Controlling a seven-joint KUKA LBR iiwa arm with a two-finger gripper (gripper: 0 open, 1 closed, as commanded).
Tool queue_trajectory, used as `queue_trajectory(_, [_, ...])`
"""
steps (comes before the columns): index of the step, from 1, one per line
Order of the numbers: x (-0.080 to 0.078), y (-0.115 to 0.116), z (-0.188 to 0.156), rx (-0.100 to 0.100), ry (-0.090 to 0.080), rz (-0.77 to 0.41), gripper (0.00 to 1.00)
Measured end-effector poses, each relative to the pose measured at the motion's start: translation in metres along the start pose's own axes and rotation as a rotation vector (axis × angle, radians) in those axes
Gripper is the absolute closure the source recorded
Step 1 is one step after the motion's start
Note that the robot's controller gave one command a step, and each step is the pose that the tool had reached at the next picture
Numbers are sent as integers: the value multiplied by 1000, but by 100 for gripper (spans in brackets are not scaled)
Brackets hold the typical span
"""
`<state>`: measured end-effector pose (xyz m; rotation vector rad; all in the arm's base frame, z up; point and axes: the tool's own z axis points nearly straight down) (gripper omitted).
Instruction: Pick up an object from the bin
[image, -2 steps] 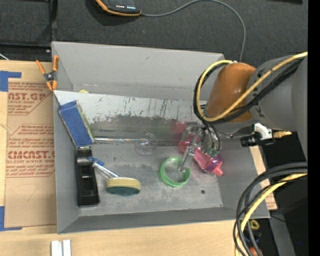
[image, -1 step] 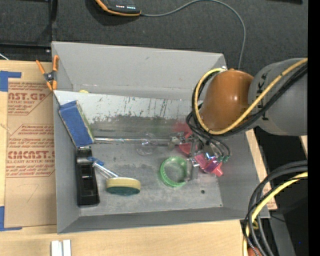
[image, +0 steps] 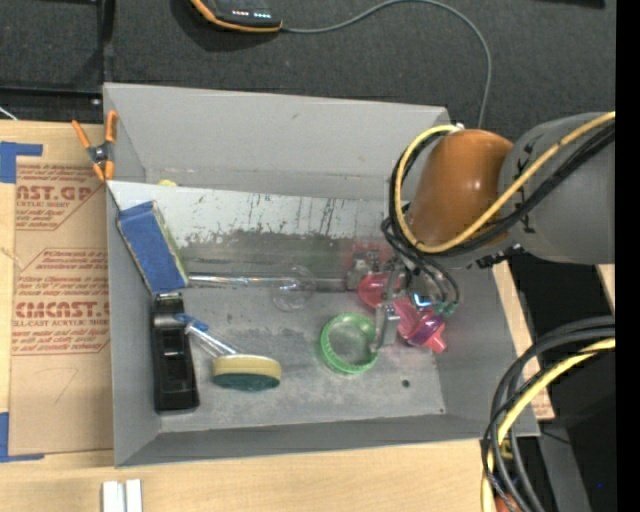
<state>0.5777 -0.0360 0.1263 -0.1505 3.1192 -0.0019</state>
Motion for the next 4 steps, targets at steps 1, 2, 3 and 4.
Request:
queue_trajectory(1, [5, -3, 6, 0, 0, -50, 0])
queue_trajectory(2, [10, -12, 35, -1, 1, -167, 0])
queue_trajectory(3, [-6, 39, 44, 6, -7, -727, 100])
queue_trajectory(4, [-6, 39, 44, 6, -7, -727, 100])
